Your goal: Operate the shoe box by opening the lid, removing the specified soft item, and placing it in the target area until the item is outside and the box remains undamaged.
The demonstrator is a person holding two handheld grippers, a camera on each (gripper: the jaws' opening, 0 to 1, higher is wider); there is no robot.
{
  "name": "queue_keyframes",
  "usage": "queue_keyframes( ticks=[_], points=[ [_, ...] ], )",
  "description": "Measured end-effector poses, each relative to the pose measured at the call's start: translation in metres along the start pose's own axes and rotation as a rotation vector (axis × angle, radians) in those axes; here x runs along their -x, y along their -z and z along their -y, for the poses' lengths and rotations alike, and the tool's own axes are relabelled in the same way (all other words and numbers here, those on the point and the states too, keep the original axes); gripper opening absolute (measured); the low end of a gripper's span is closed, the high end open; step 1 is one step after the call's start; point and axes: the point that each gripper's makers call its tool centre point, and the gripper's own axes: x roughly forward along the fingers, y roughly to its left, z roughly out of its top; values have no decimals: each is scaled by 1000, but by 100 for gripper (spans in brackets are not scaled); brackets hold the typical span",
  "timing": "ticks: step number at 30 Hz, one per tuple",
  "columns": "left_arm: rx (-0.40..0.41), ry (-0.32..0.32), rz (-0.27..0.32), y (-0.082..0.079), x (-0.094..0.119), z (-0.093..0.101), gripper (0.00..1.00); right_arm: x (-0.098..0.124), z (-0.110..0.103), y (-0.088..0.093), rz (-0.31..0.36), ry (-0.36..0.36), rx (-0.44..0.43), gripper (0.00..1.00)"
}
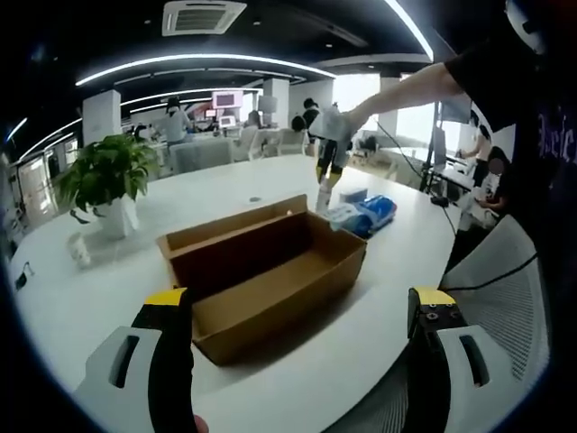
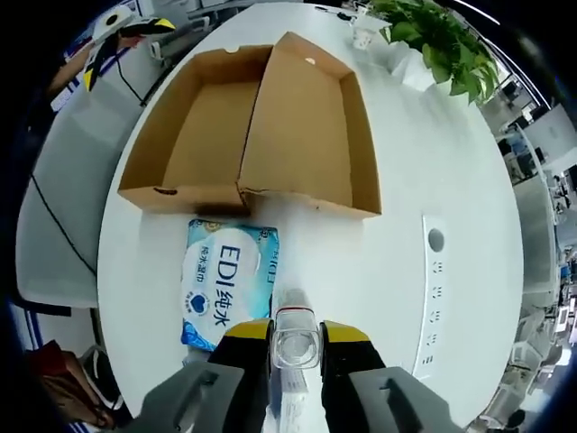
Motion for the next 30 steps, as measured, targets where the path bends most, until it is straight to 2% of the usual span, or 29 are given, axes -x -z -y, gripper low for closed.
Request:
queue_keyframes(
  ticks=[11, 30],
  points=[
    [10, -3, -5, 5, 1, 0, 99, -9, -3, 4, -18, 3, 4, 16],
    [18, 2, -8, 7, -2, 3, 98, -9, 1, -2, 4, 14, -35, 16]
  ],
)
